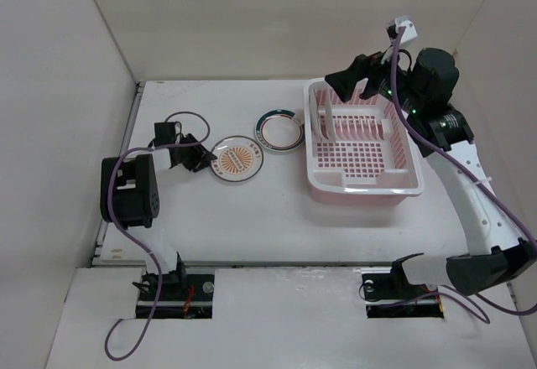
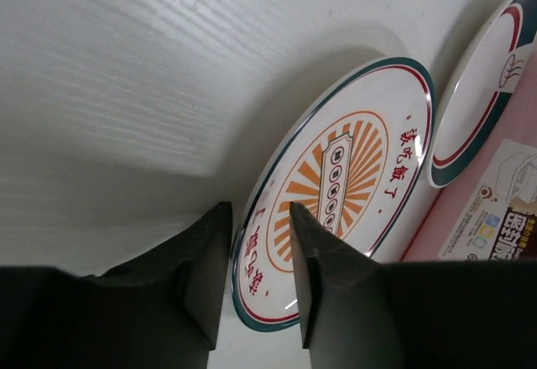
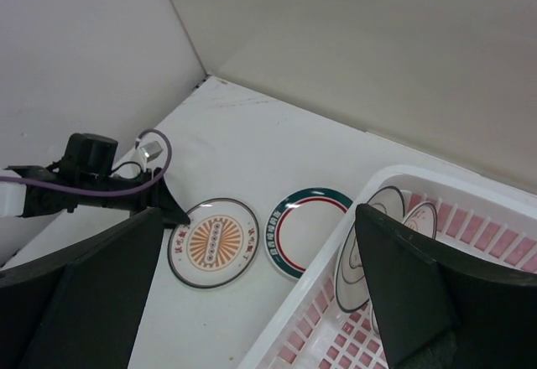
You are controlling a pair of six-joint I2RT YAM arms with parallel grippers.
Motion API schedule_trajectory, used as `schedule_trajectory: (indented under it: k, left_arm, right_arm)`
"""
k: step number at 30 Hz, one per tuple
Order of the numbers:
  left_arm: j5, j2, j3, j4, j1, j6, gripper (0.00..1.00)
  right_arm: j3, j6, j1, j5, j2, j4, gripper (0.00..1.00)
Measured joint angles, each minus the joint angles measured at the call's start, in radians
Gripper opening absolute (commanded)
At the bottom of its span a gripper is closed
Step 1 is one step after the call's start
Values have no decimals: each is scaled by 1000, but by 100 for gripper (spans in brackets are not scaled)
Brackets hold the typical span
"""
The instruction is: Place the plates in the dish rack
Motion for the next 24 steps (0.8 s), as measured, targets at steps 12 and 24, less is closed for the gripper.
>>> schedule_trajectory:
  k: [12, 24]
  left_arm:
    - [16, 15, -7, 12, -11, -14, 0]
    - [-131, -201, 138, -280, -17, -3, 0]
  right_arm:
    - [19, -7, 0, -15, 0, 2, 100]
    - [29, -196, 204, 69, 143, -65, 100]
